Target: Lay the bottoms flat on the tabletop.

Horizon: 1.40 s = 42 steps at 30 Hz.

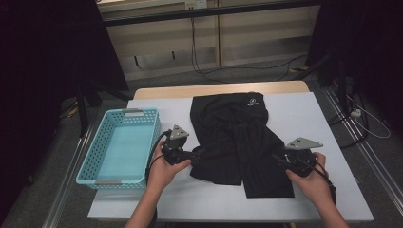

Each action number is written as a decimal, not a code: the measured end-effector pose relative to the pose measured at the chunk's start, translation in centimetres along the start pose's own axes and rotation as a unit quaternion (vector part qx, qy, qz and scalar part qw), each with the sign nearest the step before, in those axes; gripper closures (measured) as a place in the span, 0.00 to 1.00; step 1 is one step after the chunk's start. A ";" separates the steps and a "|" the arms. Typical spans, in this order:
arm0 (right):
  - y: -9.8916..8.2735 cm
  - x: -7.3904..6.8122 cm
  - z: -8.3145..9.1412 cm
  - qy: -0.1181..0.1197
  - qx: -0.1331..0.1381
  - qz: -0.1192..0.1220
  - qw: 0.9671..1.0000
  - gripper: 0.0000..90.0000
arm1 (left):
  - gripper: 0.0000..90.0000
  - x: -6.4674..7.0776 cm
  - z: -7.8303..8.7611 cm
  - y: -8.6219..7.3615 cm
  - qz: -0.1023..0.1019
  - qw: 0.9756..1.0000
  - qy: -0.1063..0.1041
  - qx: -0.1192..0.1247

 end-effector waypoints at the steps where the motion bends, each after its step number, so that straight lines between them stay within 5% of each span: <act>1: -0.3 0.5 -0.1 -0.006 -0.006 -0.004 1.000 0.59 | 0.16 0.0 0.0 0.0 0.001 1.000 -0.001 -0.001; 4: -1.3 1.3 -0.8 -0.023 -0.029 -0.004 0.999 0.59 | 0.16 0.0 -0.2 -0.1 -0.002 1.000 -0.001 -0.004; 11: -1.7 1.4 -1.2 0.000 -0.031 -0.062 0.998 0.71 | 0.16 0.1 -0.3 -0.2 -0.005 1.000 0.000 -0.008; 18: -1.5 1.2 -1.4 0.030 -0.028 -0.060 0.997 0.99 | 0.16 0.2 -0.5 -0.1 -0.002 1.000 -0.002 -0.006; 23: -1.4 0.8 -0.8 0.050 -0.035 -0.058 0.996 0.99 | 0.16 0.4 -0.6 -0.2 -0.006 1.000 -0.005 -0.006; 30: -1.6 1.9 3.0 0.001 -0.022 -0.012 1.000 0.99 | 0.16 0.7 -0.4 -0.2 -0.003 1.000 -0.008 -0.008; 34: -3.0 3.0 4.4 0.000 -0.031 -0.023 0.999 0.99 | 0.16 0.6 -0.5 -0.5 -0.001 1.000 -0.006 -0.014; 37: -3.9 3.2 4.4 -0.005 -0.041 -0.021 0.999 0.98 | 0.15 0.6 -0.8 -0.7 -0.001 1.000 -0.006 -0.021; 42: -3.8 3.3 3.5 -0.012 -0.045 -0.023 0.999 0.83 | 0.15 0.8 -1.0 -0.7 -0.004 1.000 -0.010 -0.025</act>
Point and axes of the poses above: each handheld gripper's, and its own axes: z roughly backward along the jaws, y roughly out of its top, x roughly to its right, the point moved 4 cm from there along -z, roughly forward along the jaws, and after that the axes turned 4 degrees about -y, right-handed, at the moved point
